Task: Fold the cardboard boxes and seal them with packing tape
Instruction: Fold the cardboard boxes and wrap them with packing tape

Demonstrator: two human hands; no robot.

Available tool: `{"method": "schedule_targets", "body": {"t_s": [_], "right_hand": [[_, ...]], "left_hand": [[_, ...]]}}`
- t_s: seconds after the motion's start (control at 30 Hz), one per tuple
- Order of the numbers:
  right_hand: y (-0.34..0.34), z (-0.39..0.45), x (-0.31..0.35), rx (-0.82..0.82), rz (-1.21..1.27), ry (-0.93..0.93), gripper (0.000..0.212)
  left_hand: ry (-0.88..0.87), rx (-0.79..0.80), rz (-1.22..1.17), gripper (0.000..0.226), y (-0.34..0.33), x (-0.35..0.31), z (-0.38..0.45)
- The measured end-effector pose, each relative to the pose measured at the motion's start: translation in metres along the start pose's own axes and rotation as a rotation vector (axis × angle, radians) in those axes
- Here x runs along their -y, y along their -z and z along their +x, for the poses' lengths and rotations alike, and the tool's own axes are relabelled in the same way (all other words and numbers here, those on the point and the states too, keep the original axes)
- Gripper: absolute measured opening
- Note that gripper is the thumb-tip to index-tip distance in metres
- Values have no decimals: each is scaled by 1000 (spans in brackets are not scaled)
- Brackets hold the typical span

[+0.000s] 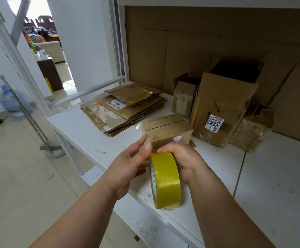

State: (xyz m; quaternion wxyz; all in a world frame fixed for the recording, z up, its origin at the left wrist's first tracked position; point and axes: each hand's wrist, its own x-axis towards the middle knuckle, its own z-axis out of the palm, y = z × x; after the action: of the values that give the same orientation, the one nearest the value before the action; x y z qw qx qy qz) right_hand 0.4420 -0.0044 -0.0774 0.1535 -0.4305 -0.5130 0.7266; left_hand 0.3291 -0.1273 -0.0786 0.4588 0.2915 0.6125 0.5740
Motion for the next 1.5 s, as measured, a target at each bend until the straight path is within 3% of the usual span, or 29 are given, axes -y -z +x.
{"method": "schedule_targets", "body": {"t_s": [0.07, 0.13, 0.2, 0.3, 0.4, 0.63, 0.8, 1.0, 1.1, 1.37, 1.5], "right_hand": [[2, 2, -2, -27, -23, 55, 3], [6, 4, -3, -48, -60, 112, 14], [8, 3, -3, -41, -99, 162, 11], [8, 0, -4, -45, -133, 199, 12], [10, -3, -4, -64, -137, 216, 22], [23, -14, -8, -129, -39, 246, 31], [24, -23, -10, -167, 25, 250, 17], [18, -25, -7, -265, 66, 236, 19], [18, -27, 3, -302, 35, 245, 20], [-1, -39, 13, -317, -33, 267, 7], [-4, -46, 10, -362, 19, 287, 13]], "left_hand": [[-11, -118, 46, 39, 6, -4, 4], [-88, -287, 239, 37, 9, -7, 13], [-264, -376, 531, 38, 8, -11, 22], [-467, -292, 802, 44, 3, -22, 37], [-435, -190, 976, 41, 2, -24, 50], [-526, -175, 1192, 51, 14, -15, 52], [-591, -222, 1119, 51, 10, -7, 55], [-625, -322, 1308, 62, 13, -12, 56], [-562, -225, 1352, 70, 22, -23, 62], [-627, 78, 1220, 55, 41, -27, 74], [-681, 82, 1196, 44, 47, -25, 83]]}}
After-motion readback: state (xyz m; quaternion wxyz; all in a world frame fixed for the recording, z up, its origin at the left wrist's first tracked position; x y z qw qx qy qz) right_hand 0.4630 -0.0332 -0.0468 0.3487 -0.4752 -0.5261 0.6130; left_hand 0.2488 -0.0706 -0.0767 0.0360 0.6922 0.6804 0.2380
